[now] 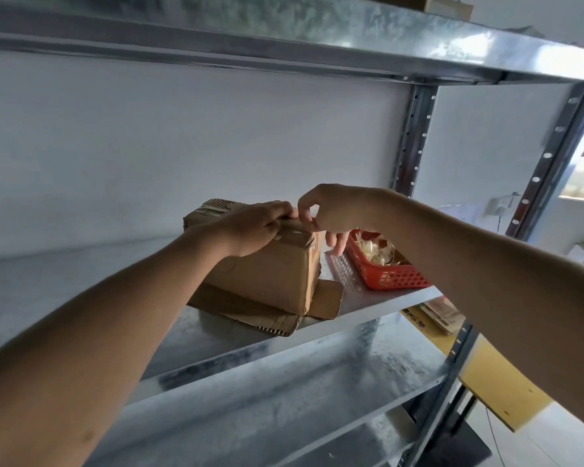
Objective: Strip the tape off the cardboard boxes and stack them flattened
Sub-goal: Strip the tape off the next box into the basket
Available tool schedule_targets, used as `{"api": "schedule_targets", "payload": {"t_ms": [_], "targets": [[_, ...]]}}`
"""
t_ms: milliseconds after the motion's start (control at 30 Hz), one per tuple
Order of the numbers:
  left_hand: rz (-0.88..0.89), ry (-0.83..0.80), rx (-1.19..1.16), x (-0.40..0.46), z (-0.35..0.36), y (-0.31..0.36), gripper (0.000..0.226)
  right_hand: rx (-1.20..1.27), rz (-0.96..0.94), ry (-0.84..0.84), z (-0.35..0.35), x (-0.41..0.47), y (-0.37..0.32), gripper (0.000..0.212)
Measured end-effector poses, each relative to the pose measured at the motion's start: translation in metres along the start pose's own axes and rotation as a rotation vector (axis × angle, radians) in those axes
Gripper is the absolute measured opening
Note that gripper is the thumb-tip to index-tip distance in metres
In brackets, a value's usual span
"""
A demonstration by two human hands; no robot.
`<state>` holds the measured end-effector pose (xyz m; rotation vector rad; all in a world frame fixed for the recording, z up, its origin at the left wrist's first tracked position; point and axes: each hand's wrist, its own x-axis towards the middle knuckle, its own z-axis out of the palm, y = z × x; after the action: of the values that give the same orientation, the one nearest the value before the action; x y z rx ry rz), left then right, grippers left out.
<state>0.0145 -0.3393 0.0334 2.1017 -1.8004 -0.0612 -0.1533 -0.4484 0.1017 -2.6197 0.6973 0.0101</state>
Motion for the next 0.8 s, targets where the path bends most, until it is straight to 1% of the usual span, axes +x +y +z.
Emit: {"api": "schedule_targets", "payload": {"t_ms": [167,233,267,300,333,400,467,567,633,700,800], "targets": [[0.0,0.002,-0.029,0.002,0.001,-0.003,0.029,-0.001,0.027,-0.009,-0.003,0.004,-0.002,0.035],[0.017,-0.006,-0.022,0.002,0.001,-0.003,0.031,0.026,0.032,0.023,-0.001,0.003,0.0,0.028],[0.022,-0.008,-0.02,0.001,0.0,-0.003,0.033,0.058,0.033,0.049,0.0,0.001,0.003,0.021],[0.022,-0.01,-0.021,0.001,0.001,-0.003,0.034,0.101,0.034,0.084,0.001,-0.002,0.006,0.013],[0.022,-0.01,-0.027,0.0,0.001,-0.003,0.036,0.151,0.033,0.137,0.002,-0.007,0.01,0.01],[0.026,-0.014,-0.044,-0.001,0.001,0.0,0.038,0.255,0.028,0.29,0.006,-0.015,0.021,0.013],[0.021,-0.018,-0.041,-0.002,-0.001,0.002,0.042,0.325,0.038,0.399,0.018,-0.022,0.028,0.008],[-0.048,-0.061,-0.044,-0.003,-0.006,0.006,0.051,0.308,0.072,0.444,0.052,-0.029,0.036,0.005],[-0.083,-0.073,-0.071,-0.003,-0.007,0.008,0.048,0.316,0.074,0.527,0.072,-0.029,0.037,0.003],[-0.102,-0.077,-0.06,-0.003,-0.007,0.011,0.046,0.32,0.078,0.636,0.084,-0.027,0.036,0.004],[-0.091,-0.087,-0.019,-0.005,-0.008,0.02,0.048,0.365,0.073,0.712,0.093,-0.026,0.038,0.011]]}}
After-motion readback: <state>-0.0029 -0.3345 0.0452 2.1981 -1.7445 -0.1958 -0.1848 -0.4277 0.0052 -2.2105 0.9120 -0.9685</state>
